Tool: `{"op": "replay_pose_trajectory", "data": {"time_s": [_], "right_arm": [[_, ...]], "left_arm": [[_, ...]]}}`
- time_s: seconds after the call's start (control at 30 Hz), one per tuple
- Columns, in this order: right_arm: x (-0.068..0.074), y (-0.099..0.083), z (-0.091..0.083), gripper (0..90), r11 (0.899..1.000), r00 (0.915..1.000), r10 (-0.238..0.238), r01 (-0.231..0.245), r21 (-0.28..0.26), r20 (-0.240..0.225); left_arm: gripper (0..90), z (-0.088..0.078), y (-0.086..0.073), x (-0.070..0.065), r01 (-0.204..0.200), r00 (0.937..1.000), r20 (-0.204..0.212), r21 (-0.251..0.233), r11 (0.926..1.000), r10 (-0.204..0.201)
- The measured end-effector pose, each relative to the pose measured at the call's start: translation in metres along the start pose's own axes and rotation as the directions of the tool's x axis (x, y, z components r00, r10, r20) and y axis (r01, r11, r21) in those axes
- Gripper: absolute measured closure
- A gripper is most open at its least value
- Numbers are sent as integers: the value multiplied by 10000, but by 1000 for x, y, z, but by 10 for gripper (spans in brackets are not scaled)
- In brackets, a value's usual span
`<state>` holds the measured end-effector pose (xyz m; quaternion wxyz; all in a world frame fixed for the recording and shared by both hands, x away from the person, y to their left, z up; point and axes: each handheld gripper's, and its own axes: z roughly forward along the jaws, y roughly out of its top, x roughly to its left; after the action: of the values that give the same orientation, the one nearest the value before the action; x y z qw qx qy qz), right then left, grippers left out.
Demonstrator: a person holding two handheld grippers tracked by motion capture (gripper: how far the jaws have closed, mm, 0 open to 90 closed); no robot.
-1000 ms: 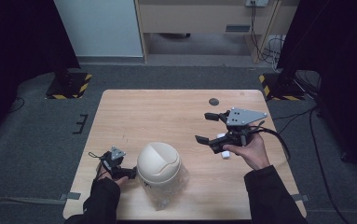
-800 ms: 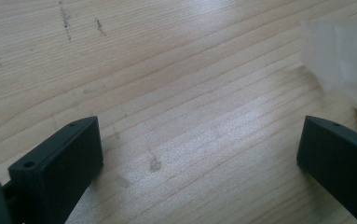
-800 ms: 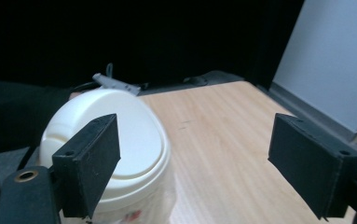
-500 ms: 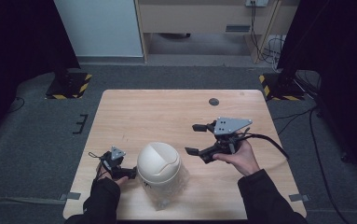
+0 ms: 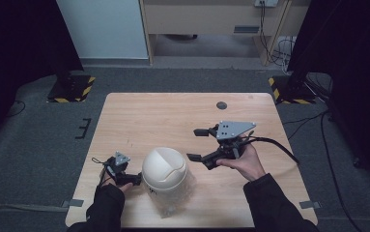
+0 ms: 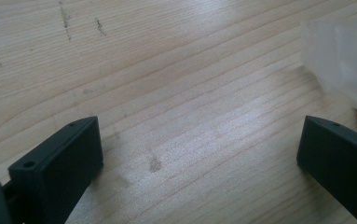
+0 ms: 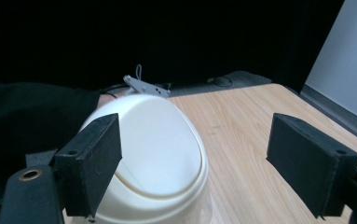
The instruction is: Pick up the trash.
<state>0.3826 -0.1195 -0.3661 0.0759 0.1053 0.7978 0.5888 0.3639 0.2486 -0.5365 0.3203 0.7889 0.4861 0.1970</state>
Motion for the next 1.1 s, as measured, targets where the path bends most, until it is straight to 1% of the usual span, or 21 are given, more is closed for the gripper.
{"op": "replay_pose_trajectory", "data": {"time_s": [0.13, 0.27, 0.37, 0.4, 0.5, 0.57, 0.63, 0.73, 0.77, 1.1], "right_arm": [[1, 4, 2, 178, 9999, 9999, -107, 107, 61, -10], [5, 3, 8, 185, 9999, 9996, -72, 74, 82, -277], [9, -1, 12, 186, 9997, 9994, -83, 91, 225, -349], [11, -4, 15, 189, 9992, 9989, -89, 107, 382, -458], [14, -7, 18, 196, 9988, 9983, -74, 102, 482, -573], [19, -12, 23, 204, 9980, 9970, -25, 74, 629, -767], [20, -14, 24, 206, 9977, 9967, -22, 76, 675, -806], [24, -19, 29, 205, 9954, 9962, -85, 167, 943, -865], [26, -23, 32, 205, 9938, 9954, -91, 196, 1096, -955], [35, -36, 45, 209, 9874, 9914, 65, 143, 1579, -1307]], "left_arm": [[0, 0, 0, 0, 1, 10000, 1, -1, 10000, -1], [0, 0, 0, 0, 0, 10000, 0, 0, 10000, 0], [0, 0, 0, 0, 2, 10000, 0, -3, 10000, -2], [0, 0, 0, 0, 2, 10000, 0, -2, 10000, -2], [0, 0, 0, 0, 4, 10000, 1, 0, 10000, -4], [0, 0, 0, 0, 2, 10000, 1, -3, 10000, -2], [0, 0, 0, 0, 4, 10000, -1, -4, 10000, -4], [0, 0, 0, 0, 0, 10000, 0, -1, 10000, 0], [0, 0, 0, 0, 2, 10000, 0, -1, 10000, -2], [0, 0, 0, 0, 1, 10000, 1, 1, 10000, -1]]}}
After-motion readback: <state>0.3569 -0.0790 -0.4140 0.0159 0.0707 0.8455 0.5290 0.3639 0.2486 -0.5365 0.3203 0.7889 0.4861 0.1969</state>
